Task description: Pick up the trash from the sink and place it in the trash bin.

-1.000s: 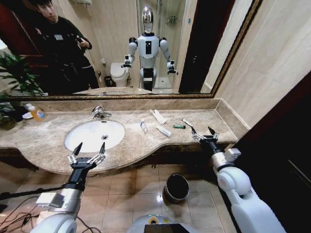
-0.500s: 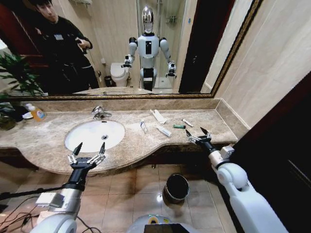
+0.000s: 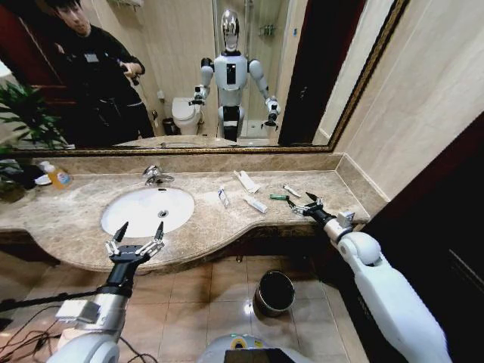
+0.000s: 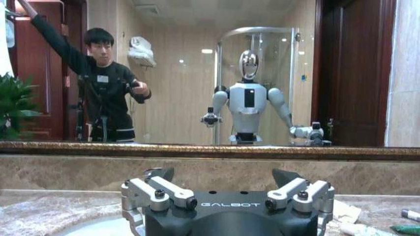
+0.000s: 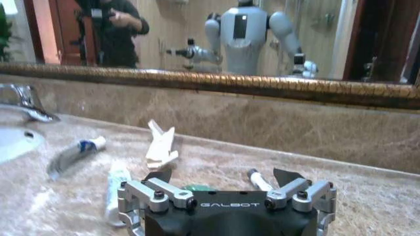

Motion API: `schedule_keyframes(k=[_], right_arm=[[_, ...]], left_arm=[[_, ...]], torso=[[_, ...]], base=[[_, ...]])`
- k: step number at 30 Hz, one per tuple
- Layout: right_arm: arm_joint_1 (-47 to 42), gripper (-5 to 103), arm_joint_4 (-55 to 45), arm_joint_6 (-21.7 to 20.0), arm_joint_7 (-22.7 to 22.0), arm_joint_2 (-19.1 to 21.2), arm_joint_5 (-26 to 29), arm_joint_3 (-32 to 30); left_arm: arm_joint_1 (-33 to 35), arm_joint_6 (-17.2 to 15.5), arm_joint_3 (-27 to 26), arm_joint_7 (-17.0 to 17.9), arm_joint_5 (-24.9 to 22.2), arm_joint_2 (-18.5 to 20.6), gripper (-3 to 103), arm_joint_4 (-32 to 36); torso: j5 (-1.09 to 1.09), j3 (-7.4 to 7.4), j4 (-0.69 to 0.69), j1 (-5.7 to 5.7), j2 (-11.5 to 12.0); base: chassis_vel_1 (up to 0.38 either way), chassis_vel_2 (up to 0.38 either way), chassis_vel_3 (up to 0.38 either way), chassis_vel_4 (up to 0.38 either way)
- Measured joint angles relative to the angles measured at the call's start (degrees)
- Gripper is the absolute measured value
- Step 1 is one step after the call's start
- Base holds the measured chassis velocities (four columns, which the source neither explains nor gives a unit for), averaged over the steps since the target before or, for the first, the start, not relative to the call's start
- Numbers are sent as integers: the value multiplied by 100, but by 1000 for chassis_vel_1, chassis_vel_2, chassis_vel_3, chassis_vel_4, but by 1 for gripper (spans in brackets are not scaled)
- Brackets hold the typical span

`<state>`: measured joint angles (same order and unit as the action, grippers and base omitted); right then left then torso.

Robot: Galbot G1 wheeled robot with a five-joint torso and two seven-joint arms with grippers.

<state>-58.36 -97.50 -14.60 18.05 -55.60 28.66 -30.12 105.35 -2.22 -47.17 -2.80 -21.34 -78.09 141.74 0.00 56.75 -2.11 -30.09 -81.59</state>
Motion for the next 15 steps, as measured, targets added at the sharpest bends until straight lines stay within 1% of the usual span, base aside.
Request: schedule_keyframes(k=[1, 3, 4, 7, 12, 14, 15], right_arm=[[0, 100, 0, 0, 0, 0, 0, 0], [248, 100, 251, -20, 220, 102, -12, 120], [248, 100, 251, -20, 220, 102, -12, 120], [647, 100, 603, -27, 553, 188, -56, 354], [1062, 100, 917, -72, 695, 218, -174, 642], [1482, 100, 1166, -193, 853, 269, -304, 950], [1551, 100, 1204, -218, 881, 274, -320, 1002]], left_arm=[[0, 0, 0, 0, 0, 0, 100, 0], [0, 0, 0, 0, 0, 0, 100, 0], [0, 0, 0, 0, 0, 0, 100, 0], [0, 0, 0, 0, 0, 0, 100, 0], [0, 0, 0, 0, 0, 0, 100, 0], [0, 0, 0, 0, 0, 0, 100, 0], [0, 0, 0, 0, 0, 0, 100, 0]], torso=[[0, 0, 0, 0, 0], [0, 0, 0, 0, 0], [0, 0, 0, 0, 0], [0, 0, 0, 0, 0], [1, 0, 0, 0, 0], [-1, 0, 0, 0, 0], [-1, 0, 0, 0, 0]], base=[[0, 0, 0, 0], [0, 0, 0, 0], [0, 0, 0, 0], [0, 0, 0, 0], [0, 0, 0, 0], [0, 0, 0, 0], [0, 0, 0, 0]])
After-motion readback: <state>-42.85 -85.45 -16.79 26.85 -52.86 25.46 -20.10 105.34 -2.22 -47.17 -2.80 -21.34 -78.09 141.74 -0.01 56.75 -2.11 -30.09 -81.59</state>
